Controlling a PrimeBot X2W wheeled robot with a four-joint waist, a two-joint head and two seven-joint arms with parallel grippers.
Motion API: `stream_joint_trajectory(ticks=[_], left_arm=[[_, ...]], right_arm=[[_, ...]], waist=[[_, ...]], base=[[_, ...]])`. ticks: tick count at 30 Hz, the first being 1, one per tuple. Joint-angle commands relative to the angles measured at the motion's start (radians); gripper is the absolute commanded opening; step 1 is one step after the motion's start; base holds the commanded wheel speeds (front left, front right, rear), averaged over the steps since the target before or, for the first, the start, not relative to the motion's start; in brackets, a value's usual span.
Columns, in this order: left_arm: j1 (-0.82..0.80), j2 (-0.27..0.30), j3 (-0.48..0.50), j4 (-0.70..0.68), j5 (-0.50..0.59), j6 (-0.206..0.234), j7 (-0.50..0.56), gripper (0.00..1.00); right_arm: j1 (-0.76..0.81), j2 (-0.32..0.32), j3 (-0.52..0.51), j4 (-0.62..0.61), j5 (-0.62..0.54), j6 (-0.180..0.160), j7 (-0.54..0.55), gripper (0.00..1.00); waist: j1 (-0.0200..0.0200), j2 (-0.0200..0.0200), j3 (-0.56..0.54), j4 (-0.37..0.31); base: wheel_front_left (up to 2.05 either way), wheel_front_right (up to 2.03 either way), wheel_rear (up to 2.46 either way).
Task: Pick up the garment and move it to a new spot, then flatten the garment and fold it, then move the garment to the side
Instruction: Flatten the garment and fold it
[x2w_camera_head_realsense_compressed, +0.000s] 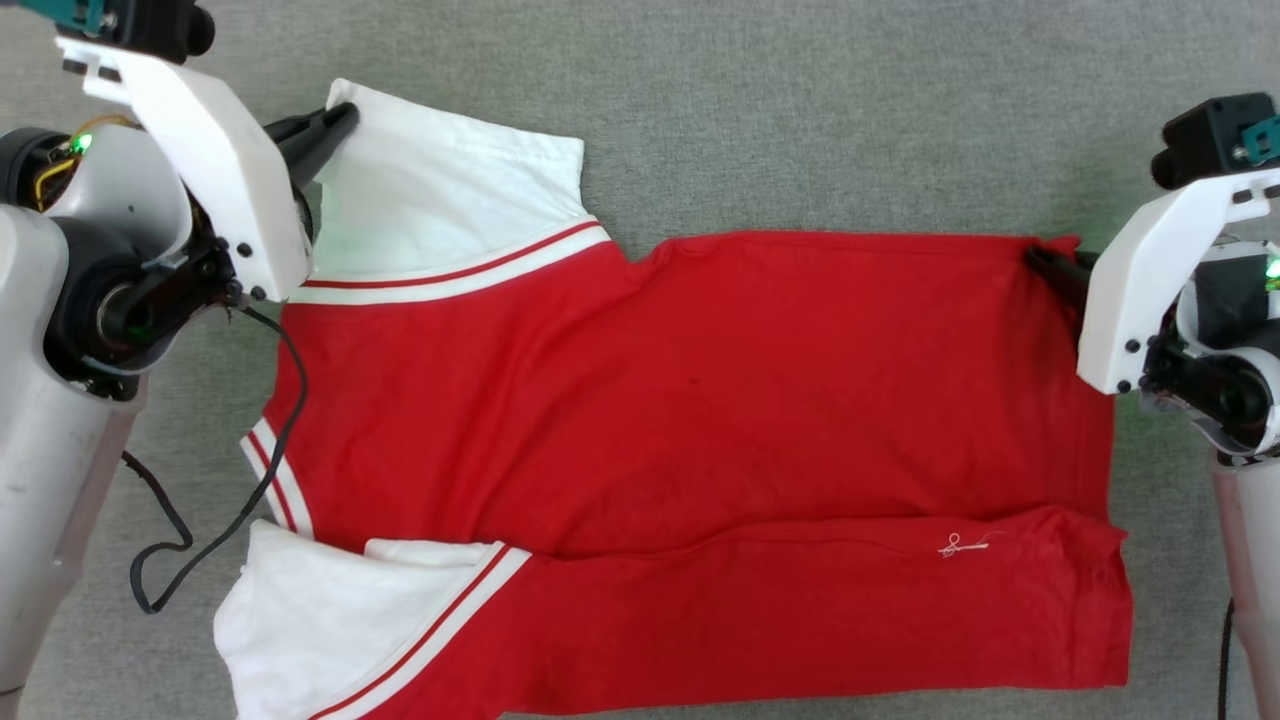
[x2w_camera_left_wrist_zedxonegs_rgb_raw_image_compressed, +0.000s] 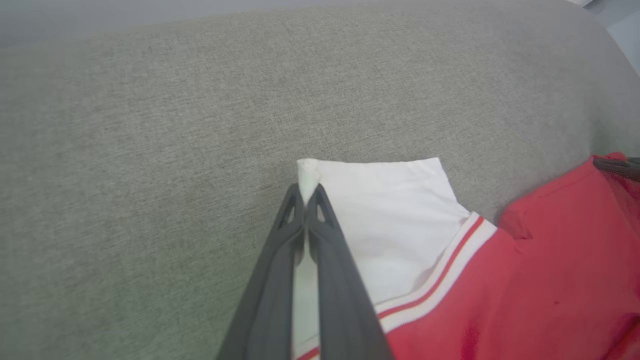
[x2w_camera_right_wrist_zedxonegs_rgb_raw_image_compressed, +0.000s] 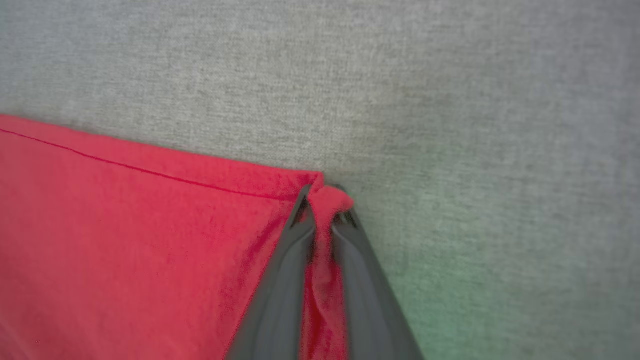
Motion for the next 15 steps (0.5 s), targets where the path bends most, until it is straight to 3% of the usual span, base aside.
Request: stream_joint_trajectory(ticks=[1, 7, 15], left_arm=[[0.016, 0.003, 0.008, -0.002, 0.000, 0.001, -0.019, 0.00], [0.113, 0.016, 0.048, -0.016, -0.013, 0.013, -0.113, 0.00], [0.334, 0.037, 0.093, -0.085, -0.057, 0.061, -0.200, 0.00]], right_arm=[[0.041, 0.010, 0.023, 0.026, -0.011, 0.002, 0.011, 0.00], [0.069, -0.023, -0.021, -0.058, -0.043, 0.001, -0.064, 0.00], [0.220, -0.017, -0.057, -0.117, -0.038, 0.001, -0.096, 0.00]], waist=[[0.0001, 0.0000, -0.016, 0.005], [0.0001, 0.0000, -0.122, 0.022], [0.0001, 0.0000, -0.267, 0.043]], base=[[0.00, 0.00, 0.00], [0.00, 0.00, 0.00], [0.00, 0.00, 0.00]])
